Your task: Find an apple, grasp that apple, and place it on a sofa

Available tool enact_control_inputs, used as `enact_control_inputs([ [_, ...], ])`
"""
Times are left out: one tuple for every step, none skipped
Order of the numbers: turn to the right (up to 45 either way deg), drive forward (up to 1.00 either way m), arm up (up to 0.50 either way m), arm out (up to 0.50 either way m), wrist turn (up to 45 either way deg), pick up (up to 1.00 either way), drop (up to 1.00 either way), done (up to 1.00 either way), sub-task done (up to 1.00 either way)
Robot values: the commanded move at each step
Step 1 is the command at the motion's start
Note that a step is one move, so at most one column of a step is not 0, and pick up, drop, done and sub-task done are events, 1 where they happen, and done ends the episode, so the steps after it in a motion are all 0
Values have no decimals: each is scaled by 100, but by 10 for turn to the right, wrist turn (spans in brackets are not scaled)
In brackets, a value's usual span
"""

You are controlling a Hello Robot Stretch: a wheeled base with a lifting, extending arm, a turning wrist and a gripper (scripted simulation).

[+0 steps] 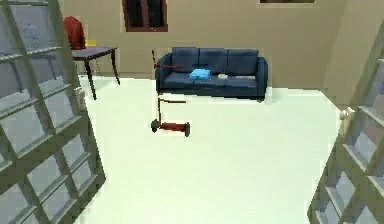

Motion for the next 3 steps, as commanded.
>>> enact_control_inputs([
  [120, 0, 0, 0, 0, 0, 0, 0, 0],
  [0, 100, 0, 0, 0, 0, 0, 0, 0],
  [330, 0, 0, 0, 0, 0, 0, 0, 0],
])
